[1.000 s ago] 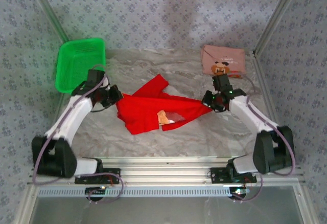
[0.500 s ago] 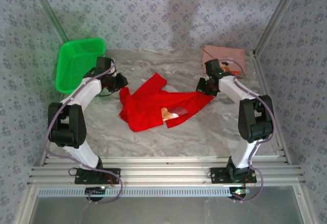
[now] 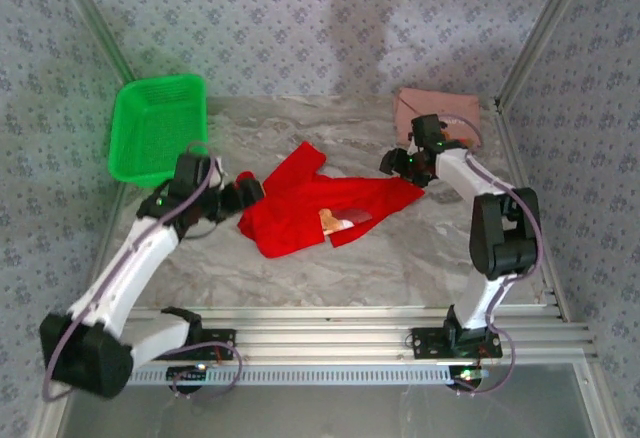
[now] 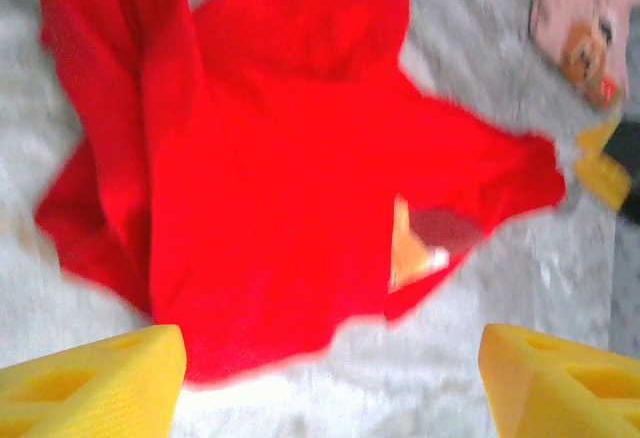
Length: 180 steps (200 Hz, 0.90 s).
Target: Fold and stack the t-shirts
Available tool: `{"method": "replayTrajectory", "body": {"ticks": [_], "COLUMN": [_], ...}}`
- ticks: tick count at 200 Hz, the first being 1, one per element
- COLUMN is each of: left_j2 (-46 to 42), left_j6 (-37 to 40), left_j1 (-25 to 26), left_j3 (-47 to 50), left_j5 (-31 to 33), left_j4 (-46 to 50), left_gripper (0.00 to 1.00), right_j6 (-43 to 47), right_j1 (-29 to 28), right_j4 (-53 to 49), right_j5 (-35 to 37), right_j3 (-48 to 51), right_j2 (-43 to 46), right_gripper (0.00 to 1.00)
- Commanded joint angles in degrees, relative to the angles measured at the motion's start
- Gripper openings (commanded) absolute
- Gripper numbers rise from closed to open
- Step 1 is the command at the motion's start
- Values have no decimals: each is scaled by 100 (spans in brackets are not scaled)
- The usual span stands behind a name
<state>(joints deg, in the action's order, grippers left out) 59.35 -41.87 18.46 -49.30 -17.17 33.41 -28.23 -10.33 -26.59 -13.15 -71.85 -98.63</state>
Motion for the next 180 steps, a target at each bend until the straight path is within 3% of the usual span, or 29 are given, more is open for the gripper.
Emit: {"method": "replayTrajectory", "body": {"ticks": [1, 28, 87, 115, 150, 180], "left_j2": [-542, -806, 164, 939, 1405, 1063], "left_j6": [-667, -753, -451, -456, -325, -425], "left_j1": [8, -24, -13, 58, 288, 522], "left_j3": [1064, 2047, 2570, 2649, 2631, 2594], "left_j5": [29, 8, -202, -597, -744, -922], "left_j4": [-257, -1485, -3105, -3995, -4142, -4018], "left_gripper": [77, 76, 68, 58, 57, 56], "right_j6": [135, 430, 301, 328, 320, 346], "right_j1": [-113, -480, -543, -493, -457, -453], "right_j4": [124, -242, -367, -444, -418, -453], "right_j5": [-756, -931, -1014, -1032, -1006, -912], "right_j3": [194, 604, 1570, 1661, 1752, 1759], "right_j2": [961, 1689, 2706, 2720, 2770, 2804], "right_gripper": [88, 92, 92, 92, 92, 92]}}
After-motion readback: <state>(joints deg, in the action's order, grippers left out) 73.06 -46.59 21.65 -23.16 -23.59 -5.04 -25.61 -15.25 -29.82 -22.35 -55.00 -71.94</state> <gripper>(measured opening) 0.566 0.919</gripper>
